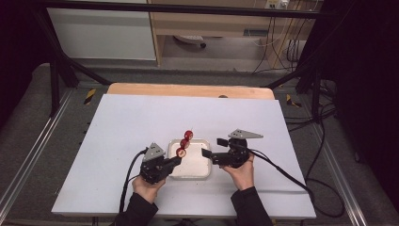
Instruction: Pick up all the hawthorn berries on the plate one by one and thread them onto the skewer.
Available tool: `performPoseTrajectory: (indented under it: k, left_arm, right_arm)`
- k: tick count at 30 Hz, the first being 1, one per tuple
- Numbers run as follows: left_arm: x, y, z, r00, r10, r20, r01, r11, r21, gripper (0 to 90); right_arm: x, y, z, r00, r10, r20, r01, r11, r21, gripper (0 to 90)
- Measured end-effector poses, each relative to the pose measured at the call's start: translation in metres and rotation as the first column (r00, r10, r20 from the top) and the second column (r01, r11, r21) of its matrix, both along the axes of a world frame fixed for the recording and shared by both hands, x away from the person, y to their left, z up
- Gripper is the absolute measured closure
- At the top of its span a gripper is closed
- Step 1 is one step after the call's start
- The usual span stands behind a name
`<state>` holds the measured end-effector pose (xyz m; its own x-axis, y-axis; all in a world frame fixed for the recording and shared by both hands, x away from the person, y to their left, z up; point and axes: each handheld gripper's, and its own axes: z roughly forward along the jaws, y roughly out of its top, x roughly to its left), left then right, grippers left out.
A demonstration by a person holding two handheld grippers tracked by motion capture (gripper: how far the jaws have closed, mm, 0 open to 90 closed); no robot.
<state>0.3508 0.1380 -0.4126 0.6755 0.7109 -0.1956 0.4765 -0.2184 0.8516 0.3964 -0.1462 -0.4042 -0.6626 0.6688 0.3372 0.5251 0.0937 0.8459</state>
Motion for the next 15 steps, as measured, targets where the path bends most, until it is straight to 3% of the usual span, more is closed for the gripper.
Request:
performPoseTrajectory:
  k: [4,7,15]
  left_arm:
    - [0.001,0.005,0.001,0.9999,-0.014,-0.002,0.014,0.9997,0.018,88.1]
    - [0.001,0.008,0.003,0.9995,-0.031,-0.003,0.031,0.9989,0.036,88.0]
    - [0.001,0.016,0.009,0.9973,-0.073,-0.013,0.074,0.9928,0.095,87.9]
  right_arm:
    - [-0.004,-0.009,-0.007,0.9999,0.017,0.001,-0.017,0.9952,-0.097,5.8]
    - [-0.007,-0.015,-0.014,0.9994,0.033,-0.001,-0.033,0.9846,-0.172,2.3]
    - [-0.015,-0.033,-0.028,0.9993,0.034,-0.012,-0.036,0.9734,-0.226,0.6]
